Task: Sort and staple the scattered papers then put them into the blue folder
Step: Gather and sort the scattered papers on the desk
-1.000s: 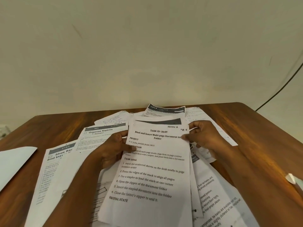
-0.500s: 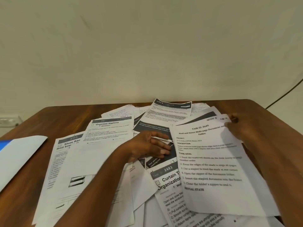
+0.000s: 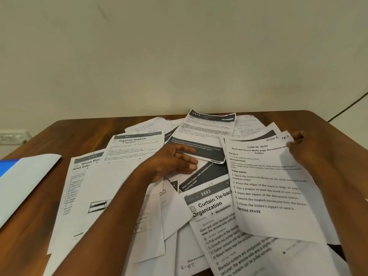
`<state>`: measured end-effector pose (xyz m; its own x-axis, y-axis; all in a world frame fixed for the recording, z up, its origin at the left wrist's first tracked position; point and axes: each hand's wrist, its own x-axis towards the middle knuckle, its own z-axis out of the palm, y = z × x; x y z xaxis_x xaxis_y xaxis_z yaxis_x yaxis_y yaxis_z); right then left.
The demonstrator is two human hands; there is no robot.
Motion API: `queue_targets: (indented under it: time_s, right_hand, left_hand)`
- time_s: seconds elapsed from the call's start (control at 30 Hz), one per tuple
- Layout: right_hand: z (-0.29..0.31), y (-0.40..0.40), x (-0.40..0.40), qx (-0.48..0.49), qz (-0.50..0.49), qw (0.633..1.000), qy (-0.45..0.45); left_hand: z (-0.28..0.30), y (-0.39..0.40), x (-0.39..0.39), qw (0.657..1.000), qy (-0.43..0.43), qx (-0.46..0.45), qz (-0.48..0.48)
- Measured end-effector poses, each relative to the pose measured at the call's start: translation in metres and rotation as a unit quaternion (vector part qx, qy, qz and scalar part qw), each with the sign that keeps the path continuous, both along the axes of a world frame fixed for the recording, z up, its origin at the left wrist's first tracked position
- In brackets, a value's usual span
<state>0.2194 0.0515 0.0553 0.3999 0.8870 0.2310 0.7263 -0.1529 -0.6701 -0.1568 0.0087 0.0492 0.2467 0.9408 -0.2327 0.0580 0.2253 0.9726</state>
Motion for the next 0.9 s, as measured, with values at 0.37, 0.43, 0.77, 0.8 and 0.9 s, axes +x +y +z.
queue_targets:
  time_s: [0.37,0.43,0.77,0.8,0.9]
  right_hand:
    - [0.003,-0.014,-0.036,0.092,0.068,0.993,-0.015]
    - [0.002,-0.014,-0.037,0.115,0.065,0.991,0.003]
    - [0.049,-0.011,-0.067,0.134,0.193,0.933,0.272]
    - [0.050,-0.010,-0.069,0.128,0.202,0.923,0.302]
    - [0.057,-0.013,-0.071,0.121,0.225,0.888,0.382]
  left_hand:
    - [-0.003,-0.003,0.009,0.999,0.035,-0.017,-0.022]
    - [-0.004,-0.003,0.010,0.999,0.034,-0.010,-0.024]
    - [-0.007,0.007,0.022,0.996,0.035,0.053,0.064]
    - [-0.007,0.007,0.024,0.996,0.019,0.050,0.071]
    - [-0.005,0.006,0.031,0.993,-0.027,0.048,0.107]
